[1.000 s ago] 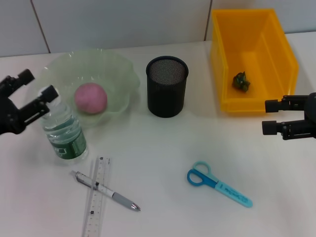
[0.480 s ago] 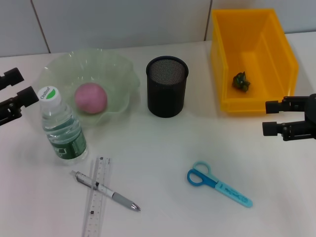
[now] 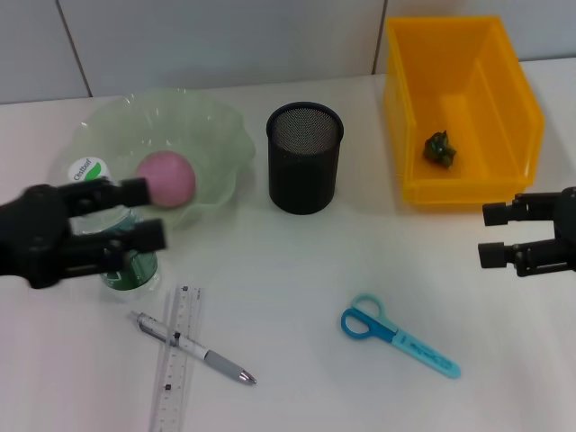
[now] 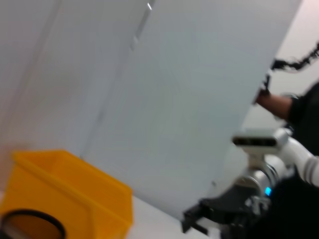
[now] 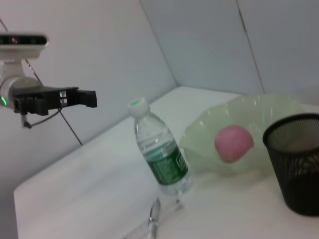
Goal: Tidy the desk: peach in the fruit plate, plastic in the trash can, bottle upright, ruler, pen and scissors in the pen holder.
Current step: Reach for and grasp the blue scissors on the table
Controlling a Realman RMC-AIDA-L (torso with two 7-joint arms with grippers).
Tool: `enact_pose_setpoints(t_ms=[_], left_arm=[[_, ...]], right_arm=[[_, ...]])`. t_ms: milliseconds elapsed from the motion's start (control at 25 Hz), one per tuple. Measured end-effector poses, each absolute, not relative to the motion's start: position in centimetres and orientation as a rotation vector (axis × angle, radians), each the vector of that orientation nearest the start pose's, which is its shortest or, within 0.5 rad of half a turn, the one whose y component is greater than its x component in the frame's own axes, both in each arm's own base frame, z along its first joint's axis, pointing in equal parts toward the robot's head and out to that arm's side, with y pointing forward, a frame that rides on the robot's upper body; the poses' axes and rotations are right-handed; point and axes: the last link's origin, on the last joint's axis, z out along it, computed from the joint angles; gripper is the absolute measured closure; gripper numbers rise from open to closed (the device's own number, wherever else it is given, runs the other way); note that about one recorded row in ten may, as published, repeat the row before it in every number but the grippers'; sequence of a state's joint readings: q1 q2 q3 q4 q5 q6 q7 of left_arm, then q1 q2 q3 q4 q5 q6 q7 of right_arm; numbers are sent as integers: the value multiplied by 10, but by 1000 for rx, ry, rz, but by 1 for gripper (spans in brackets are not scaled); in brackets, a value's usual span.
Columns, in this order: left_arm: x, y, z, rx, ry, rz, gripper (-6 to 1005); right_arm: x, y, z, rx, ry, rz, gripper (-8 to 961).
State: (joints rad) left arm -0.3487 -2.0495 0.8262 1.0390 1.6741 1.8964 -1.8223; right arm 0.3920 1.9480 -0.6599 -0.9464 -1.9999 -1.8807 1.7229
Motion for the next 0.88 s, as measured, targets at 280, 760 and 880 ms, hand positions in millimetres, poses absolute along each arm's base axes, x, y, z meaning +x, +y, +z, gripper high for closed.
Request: enact_pose_setpoints(t_ms=[280,760,880], left_arm=[[-211,291,45,-2929,-809,-945,208],[-212,299,24,-3056,-797,-356,212],[-210,300,27,-3054,-771,-338,213]], right_arm=[[288,284,92,-2815,890,550,143],[289,285,92,-2871,943,419,144],[286,288,92,-2877,973,378,144]])
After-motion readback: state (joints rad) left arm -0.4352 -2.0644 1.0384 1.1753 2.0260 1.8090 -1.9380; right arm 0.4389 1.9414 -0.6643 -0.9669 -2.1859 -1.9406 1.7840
